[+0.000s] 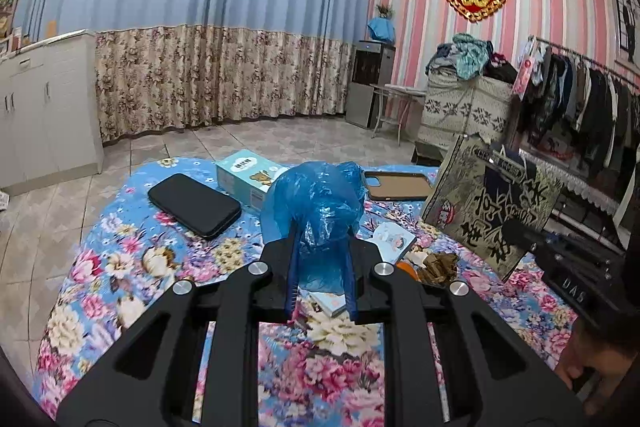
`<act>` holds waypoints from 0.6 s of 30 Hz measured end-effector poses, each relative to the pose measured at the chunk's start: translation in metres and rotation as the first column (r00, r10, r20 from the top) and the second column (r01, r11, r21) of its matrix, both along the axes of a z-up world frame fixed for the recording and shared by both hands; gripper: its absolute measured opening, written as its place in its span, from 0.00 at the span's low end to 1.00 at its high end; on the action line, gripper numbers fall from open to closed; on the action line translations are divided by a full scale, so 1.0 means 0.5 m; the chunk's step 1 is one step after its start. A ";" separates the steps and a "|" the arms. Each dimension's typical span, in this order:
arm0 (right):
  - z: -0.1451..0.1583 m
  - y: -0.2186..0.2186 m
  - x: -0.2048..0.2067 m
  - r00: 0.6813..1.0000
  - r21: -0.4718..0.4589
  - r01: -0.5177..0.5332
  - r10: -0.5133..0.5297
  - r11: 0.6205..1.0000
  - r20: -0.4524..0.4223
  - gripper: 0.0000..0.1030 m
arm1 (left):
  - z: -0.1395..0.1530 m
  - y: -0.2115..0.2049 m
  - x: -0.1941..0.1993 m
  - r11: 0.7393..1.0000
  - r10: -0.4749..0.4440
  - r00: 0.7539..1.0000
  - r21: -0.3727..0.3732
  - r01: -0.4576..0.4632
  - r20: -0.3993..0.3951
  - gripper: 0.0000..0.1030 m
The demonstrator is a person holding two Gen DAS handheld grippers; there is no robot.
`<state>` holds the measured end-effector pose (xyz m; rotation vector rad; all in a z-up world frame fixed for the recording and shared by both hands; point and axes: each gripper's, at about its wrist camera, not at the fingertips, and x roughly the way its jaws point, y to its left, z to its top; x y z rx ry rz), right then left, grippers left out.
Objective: Collect trash
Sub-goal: 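Grasp the blue plastic bag with the left gripper while the right gripper holds the printed bag, then carry the blue plastic bag and printed bag toward the basket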
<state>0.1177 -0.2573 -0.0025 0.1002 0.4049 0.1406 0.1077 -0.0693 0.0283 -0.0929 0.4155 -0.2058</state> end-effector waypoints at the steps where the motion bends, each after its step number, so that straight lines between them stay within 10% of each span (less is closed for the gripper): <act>1: 0.002 0.010 -0.006 1.000 -0.011 -0.008 0.008 1.000 0.005 0.08 | 0.001 0.008 -0.006 1.000 0.008 1.000 -0.012 -0.008 -0.001 0.16; 18: 0.008 0.026 -0.016 1.000 -0.011 -0.012 0.012 1.000 0.014 0.08 | 0.013 0.024 -0.021 0.999 0.033 0.999 -0.029 -0.033 0.007 0.16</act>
